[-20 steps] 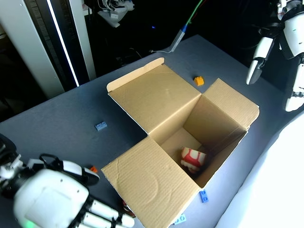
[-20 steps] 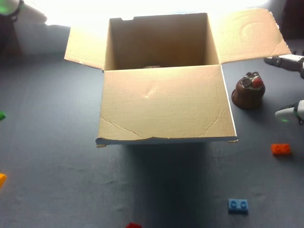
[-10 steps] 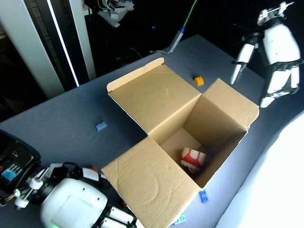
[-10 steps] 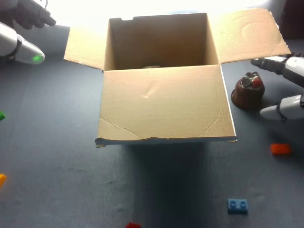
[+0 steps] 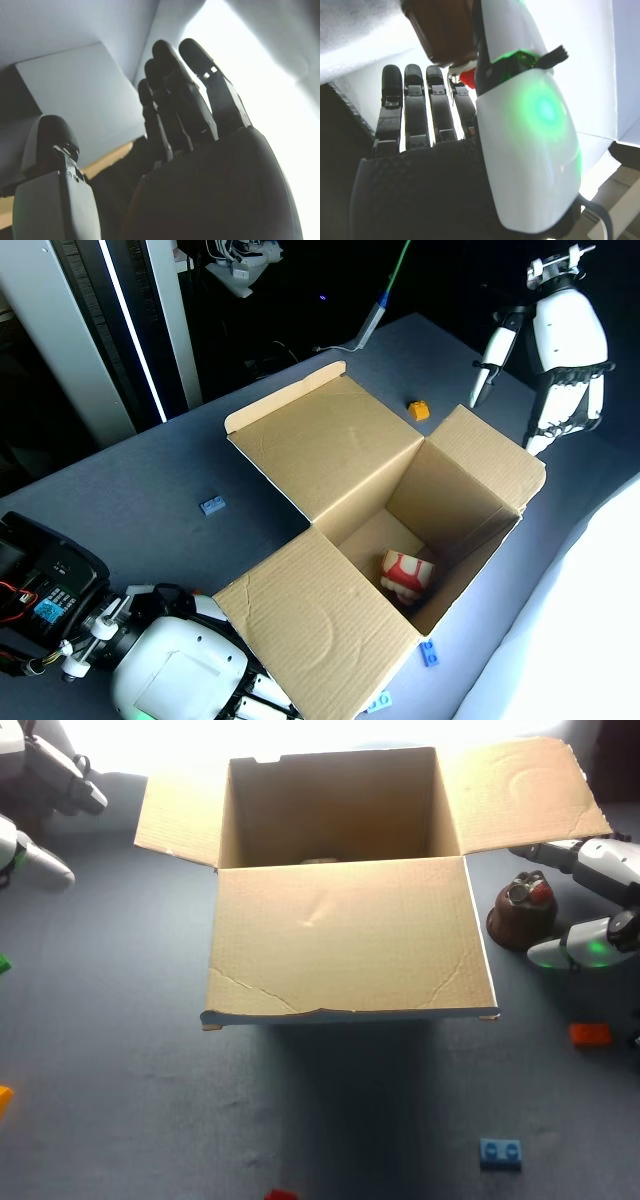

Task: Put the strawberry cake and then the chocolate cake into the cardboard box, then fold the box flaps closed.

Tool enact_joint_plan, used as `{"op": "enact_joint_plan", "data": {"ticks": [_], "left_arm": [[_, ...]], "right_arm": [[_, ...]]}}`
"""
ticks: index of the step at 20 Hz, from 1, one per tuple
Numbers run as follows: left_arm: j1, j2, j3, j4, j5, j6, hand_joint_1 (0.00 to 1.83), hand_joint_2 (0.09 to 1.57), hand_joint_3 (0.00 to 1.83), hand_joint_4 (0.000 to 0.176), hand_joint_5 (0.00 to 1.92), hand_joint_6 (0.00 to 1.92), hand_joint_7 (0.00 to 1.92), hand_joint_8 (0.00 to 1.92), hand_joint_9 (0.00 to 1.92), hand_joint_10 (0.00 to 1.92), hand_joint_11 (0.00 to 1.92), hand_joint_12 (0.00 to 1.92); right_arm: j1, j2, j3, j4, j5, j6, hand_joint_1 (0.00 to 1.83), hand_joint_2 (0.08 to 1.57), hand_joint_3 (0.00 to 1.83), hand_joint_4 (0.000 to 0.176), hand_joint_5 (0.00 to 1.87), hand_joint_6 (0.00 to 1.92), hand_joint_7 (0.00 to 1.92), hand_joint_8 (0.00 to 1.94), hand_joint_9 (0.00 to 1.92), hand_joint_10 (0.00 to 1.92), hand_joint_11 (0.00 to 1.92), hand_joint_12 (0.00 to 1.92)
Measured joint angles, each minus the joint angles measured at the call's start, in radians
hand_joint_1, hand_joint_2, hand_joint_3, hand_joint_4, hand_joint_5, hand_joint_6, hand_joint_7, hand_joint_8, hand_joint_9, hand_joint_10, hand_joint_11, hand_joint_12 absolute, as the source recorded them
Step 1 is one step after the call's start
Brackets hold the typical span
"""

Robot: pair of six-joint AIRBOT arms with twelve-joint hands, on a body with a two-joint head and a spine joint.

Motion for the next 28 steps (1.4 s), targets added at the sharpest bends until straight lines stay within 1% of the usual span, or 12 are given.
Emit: {"op": "enact_joint_plan", "data": {"ticks": [4, 13, 15, 16, 17, 18, 19, 20, 21, 23, 27, 28], "left_arm": [[-0.005, 0.016, -0.001, 0.103, -0.050, 0.000, 0.69, 1.03, 0.00, 0.006, 0.55, 0.00, 0.67, 0.00, 0.74, 0.01, 0.22, 1.22], [-0.006, 0.027, -0.021, 0.136, -0.069, -0.001, 0.70, 1.02, 0.00, 0.008, 0.56, 0.00, 0.69, 0.01, 0.75, 0.02, 0.22, 1.24], [-0.005, 0.034, -0.033, 0.132, -0.074, -0.003, 0.70, 1.03, 0.00, 0.004, 0.54, 0.00, 0.69, 0.01, 0.76, 0.02, 0.22, 1.24], [-0.005, 0.038, -0.045, 0.138, -0.075, -0.003, 0.70, 1.02, 0.00, 0.005, 0.55, 0.00, 0.69, 0.00, 0.75, 0.01, 0.22, 1.24], [-0.005, 0.038, -0.051, 0.143, -0.075, -0.003, 0.70, 1.02, 0.00, 0.005, 0.55, 0.00, 0.69, 0.00, 0.75, 0.01, 0.22, 1.24], [-0.005, 0.038, -0.053, 0.148, -0.077, -0.002, 0.68, 1.03, 0.00, 0.006, 0.55, 0.00, 0.68, 0.00, 0.75, 0.01, 0.22, 1.25], [-0.005, 0.038, -0.053, 0.147, -0.082, -0.003, 0.68, 1.03, 0.00, 0.006, 0.55, 0.00, 0.68, 0.00, 0.75, 0.01, 0.22, 1.25], [-0.005, 0.038, -0.053, 0.146, -0.089, -0.002, 0.67, 1.03, 0.00, 0.008, 0.55, 0.00, 0.68, 0.00, 0.75, 0.01, 0.21, 1.25], [-0.004, 0.038, -0.053, 0.131, -0.098, -0.002, 0.68, 1.03, 0.00, 0.002, 0.56, 0.01, 0.70, 0.00, 0.76, 0.01, 0.22, 1.25], [0.000, 0.038, -0.053, 0.119, -0.108, -0.003, 0.69, 1.02, 0.00, 0.004, 0.57, 0.01, 0.70, 0.01, 0.76, 0.01, 0.22, 1.25], [0.000, 0.038, -0.052, 0.122, -0.100, -0.004, 0.67, 1.03, 0.00, 0.009, 0.56, 0.00, 0.70, 0.00, 0.76, 0.01, 0.22, 1.24], [0.002, 0.039, -0.051, 0.121, -0.102, -0.023, 0.66, 1.04, 0.01, 0.008, 0.56, 0.00, 0.69, 0.00, 0.76, 0.01, 0.22, 1.24]], "right_arm": [[0.002, -0.006, 0.016, 0.001, 0.005, 0.003, 1.18, 0.99, 0.00, 0.000, 0.12, 0.00, 0.15, 0.00, 0.20, 0.00, 0.00, 0.60], [0.002, -0.013, 0.024, -0.001, 0.006, 0.003, 1.16, 1.00, 0.00, 0.002, 0.13, 0.01, 0.19, 0.00, 0.23, 0.01, 0.00, 0.62], [0.000, -0.013, 0.027, 0.000, 0.011, 0.003, 1.16, 0.99, 0.00, 0.000, 0.18, 0.02, 0.24, 0.01, 0.26, 0.02, 0.00, 0.77], [-0.006, -0.013, 0.027, -0.013, 0.020, 0.003, 1.14, 1.03, 0.01, 0.000, 0.39, 0.10, 0.48, 0.09, 0.45, 0.11, 0.00, 1.12], [-0.011, -0.013, 0.026, -0.018, 0.023, 0.003, 1.14, 1.03, 0.01, 0.000, 0.39, 0.10, 0.48, 0.09, 0.45, 0.11, 0.00, 1.12], [-0.011, -0.013, 0.026, -0.021, 0.025, 0.003, 1.15, 1.06, 0.01, 0.000, 0.46, 0.38, 0.59, 0.33, 0.48, 0.53, 0.00, 1.42], [-0.011, -0.013, 0.027, -0.019, 0.025, 0.003, 1.12, 1.16, 0.02, 0.000, 0.73, 1.08, 0.68, 0.68, 0.48, 0.95, 0.03, 1.58], [-0.011, -0.013, 0.027, -0.018, 0.031, 0.002, 1.16, 1.20, 0.00, 0.000, 0.79, 1.23, 0.78, 1.16, 0.50, 1.14, 0.05, 1.67], [-0.011, -0.013, 0.029, -0.020, 0.032, 0.002, 1.22, 1.17, 0.00, 0.000, 1.00, 1.04, 0.75, 1.30, 0.49, 1.39, 0.15, 1.76], [-0.011, -0.013, 0.029, -0.020, 0.031, 0.002, 1.22, 1.17, 0.00, 0.000, 1.00, 1.01, 0.77, 1.31, 0.50, 1.41, 0.17, 1.77], [-0.011, -0.013, 0.029, -0.021, 0.034, 0.002, 1.18, 1.20, 0.00, 0.000, 0.87, 1.13, 0.77, 1.39, 0.49, 1.44, 0.23, 1.80], [-0.011, -0.013, 0.029, -0.021, 0.034, 0.002, 1.17, 1.21, 0.00, 0.012, 0.83, 1.19, 0.77, 1.39, 0.49, 1.42, 0.22, 1.79]]}}
